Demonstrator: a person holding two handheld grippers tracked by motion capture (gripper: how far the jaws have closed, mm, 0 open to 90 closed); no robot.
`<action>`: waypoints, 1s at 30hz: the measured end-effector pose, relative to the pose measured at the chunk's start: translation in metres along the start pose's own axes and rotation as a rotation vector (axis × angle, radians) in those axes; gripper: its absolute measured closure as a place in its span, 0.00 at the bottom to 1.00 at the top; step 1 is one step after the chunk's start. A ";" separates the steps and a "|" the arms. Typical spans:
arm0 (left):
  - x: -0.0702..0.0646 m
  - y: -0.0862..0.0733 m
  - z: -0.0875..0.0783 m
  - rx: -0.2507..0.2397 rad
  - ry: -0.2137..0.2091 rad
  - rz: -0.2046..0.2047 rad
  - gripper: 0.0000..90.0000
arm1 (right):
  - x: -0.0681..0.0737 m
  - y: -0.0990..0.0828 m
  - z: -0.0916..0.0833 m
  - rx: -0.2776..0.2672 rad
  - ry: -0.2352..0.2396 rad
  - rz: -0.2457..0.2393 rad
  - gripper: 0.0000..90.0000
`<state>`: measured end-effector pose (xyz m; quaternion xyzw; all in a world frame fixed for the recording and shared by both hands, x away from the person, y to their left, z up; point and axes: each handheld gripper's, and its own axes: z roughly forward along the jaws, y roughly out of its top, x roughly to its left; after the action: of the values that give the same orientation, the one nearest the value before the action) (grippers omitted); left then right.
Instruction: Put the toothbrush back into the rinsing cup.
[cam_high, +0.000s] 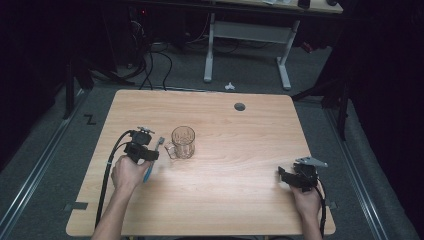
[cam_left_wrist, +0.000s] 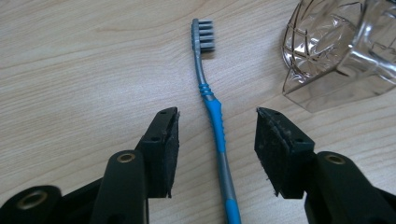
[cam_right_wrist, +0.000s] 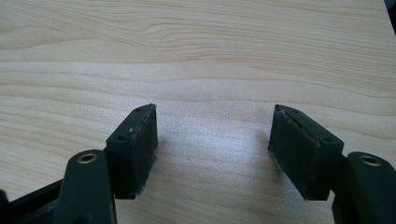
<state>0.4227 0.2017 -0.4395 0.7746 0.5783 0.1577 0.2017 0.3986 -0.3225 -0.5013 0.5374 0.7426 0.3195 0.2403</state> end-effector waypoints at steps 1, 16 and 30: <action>0.000 0.001 0.001 0.007 0.001 0.000 0.56 | 0.000 0.000 0.000 0.001 0.000 0.003 0.36; 0.005 0.014 0.023 0.074 0.012 -0.001 0.56 | 0.000 0.000 0.000 -0.001 0.002 0.006 0.36; 0.005 0.016 0.035 0.098 0.008 -0.012 0.57 | 0.000 0.000 0.000 -0.001 0.003 0.007 0.36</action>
<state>0.4545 0.1982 -0.4619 0.7793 0.5908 0.1310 0.1625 0.3986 -0.3228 -0.5012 0.5396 0.7408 0.3213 0.2384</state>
